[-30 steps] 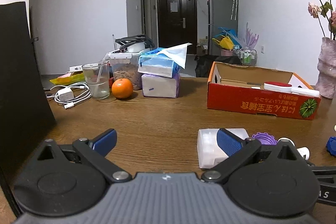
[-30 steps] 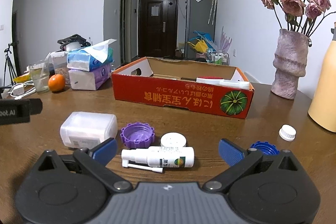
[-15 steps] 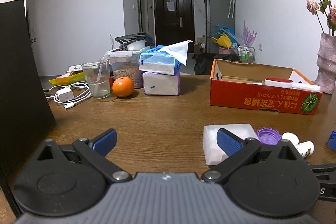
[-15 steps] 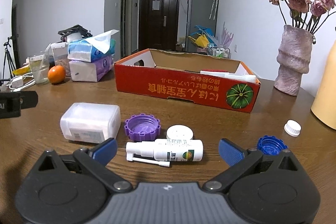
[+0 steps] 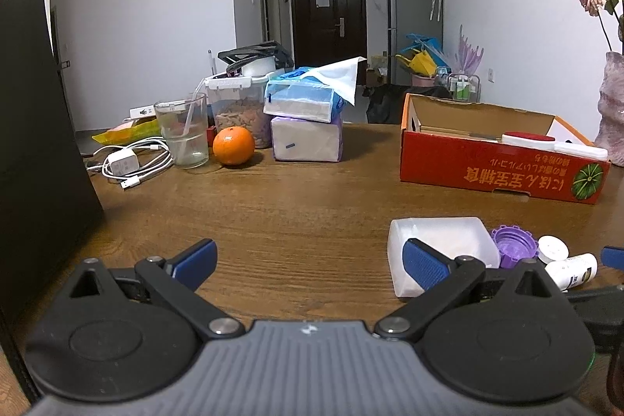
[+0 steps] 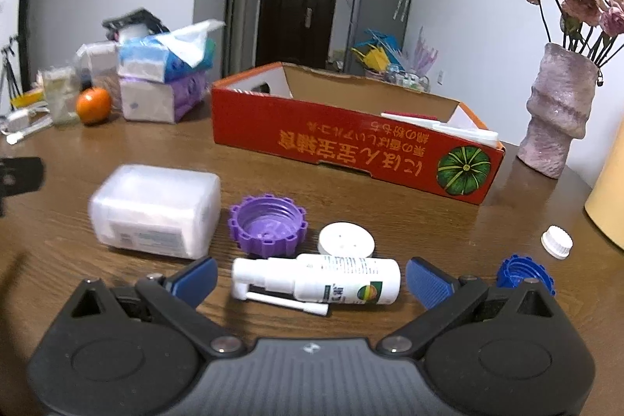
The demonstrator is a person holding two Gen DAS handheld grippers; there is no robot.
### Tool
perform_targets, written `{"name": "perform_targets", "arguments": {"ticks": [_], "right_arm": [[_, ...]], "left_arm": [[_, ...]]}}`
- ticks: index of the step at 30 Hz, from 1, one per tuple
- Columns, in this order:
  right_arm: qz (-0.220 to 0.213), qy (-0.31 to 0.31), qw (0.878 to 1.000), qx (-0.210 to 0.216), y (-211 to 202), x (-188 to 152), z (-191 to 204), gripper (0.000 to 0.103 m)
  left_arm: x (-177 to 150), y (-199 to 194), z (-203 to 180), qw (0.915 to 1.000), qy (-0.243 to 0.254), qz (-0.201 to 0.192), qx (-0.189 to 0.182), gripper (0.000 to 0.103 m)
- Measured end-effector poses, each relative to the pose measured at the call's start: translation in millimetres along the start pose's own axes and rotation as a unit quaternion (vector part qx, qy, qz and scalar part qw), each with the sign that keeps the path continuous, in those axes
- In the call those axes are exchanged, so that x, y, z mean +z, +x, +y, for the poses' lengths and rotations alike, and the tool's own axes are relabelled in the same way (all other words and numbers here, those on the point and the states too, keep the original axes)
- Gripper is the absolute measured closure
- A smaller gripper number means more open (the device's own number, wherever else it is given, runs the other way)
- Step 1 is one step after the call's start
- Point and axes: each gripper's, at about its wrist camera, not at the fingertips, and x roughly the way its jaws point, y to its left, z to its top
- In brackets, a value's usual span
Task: Organize rigid objects
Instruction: 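Close the right tool on the white spray bottle while the left tool approaches the translucent box, then close the left tool on the translucent white box while the right tool holds the spray bottle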
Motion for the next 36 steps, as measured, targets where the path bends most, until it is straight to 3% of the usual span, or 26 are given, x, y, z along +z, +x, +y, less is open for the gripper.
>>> {"name": "perform_targets", "arguments": {"ticks": [12, 26, 36], "right_arm": [[0.023, 0.02, 0.999, 0.021, 17, 0, -11, 0.005], [-0.017, 0.032, 0.999, 0.026, 1, 3, -22, 0.005], [-0.04, 0.041, 0.998, 0.03, -4, 4, -47, 0.005]], "left_arm": [[-2, 4, 0, 1.0, -0.002, 0.01, 0.001, 0.0], [-6, 14, -9, 0.9998, 0.006, 0.016, 0.01, 0.0], [-6, 19, -28, 0.9997, -0.002, 0.023, -0.004, 0.0]]}}
